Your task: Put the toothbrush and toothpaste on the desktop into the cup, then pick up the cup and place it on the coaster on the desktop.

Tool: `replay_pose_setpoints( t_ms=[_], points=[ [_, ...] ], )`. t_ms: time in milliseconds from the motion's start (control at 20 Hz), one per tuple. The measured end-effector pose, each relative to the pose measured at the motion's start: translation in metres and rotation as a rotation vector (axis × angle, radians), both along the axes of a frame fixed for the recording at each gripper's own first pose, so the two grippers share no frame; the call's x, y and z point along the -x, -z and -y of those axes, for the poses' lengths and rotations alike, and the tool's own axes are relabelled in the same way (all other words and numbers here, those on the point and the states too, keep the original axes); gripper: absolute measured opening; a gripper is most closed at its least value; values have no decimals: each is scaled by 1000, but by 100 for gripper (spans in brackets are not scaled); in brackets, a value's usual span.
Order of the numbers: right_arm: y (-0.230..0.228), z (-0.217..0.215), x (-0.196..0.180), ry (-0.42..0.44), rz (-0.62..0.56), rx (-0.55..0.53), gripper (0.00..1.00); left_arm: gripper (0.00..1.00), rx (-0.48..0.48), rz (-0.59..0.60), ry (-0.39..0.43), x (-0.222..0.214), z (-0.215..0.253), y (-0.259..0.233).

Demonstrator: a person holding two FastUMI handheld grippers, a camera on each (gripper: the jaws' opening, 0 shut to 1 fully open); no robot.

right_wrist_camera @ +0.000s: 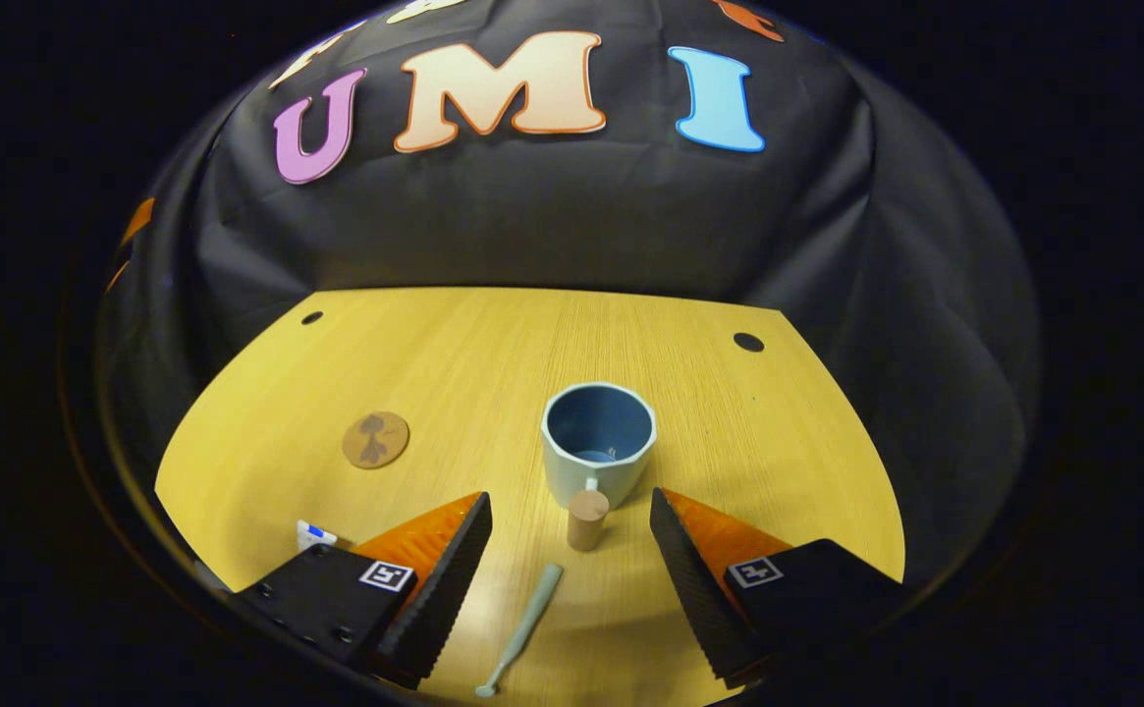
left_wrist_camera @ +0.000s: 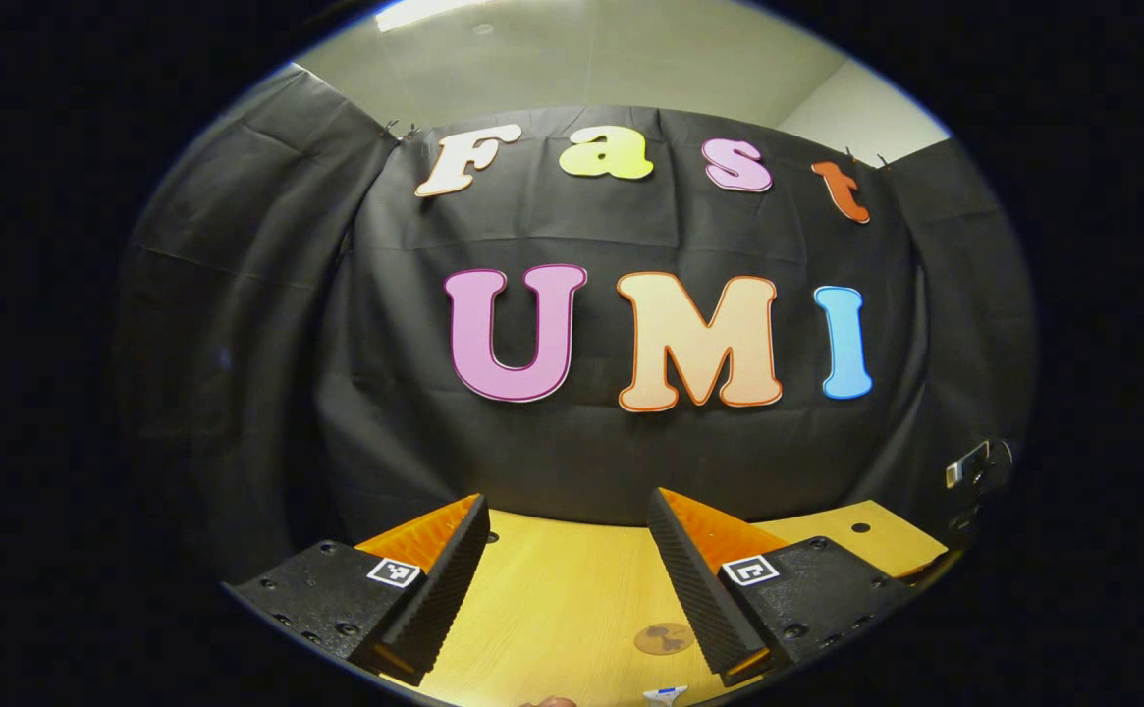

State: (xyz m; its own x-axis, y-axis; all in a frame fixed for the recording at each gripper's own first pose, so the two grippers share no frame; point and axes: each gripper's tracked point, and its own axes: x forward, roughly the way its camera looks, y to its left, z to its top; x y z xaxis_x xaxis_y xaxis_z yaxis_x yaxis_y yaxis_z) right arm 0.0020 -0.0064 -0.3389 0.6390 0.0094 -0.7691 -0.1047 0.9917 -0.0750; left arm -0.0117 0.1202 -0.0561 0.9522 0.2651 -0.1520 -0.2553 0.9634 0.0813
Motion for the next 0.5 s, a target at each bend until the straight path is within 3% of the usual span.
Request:
replay_pose_setpoints(
  t_ms=[500],
  points=[
    [66, 1, 43, 30, -297, 13, 100, 95, 4, -27, -41, 4, -10, 9]
  ],
)
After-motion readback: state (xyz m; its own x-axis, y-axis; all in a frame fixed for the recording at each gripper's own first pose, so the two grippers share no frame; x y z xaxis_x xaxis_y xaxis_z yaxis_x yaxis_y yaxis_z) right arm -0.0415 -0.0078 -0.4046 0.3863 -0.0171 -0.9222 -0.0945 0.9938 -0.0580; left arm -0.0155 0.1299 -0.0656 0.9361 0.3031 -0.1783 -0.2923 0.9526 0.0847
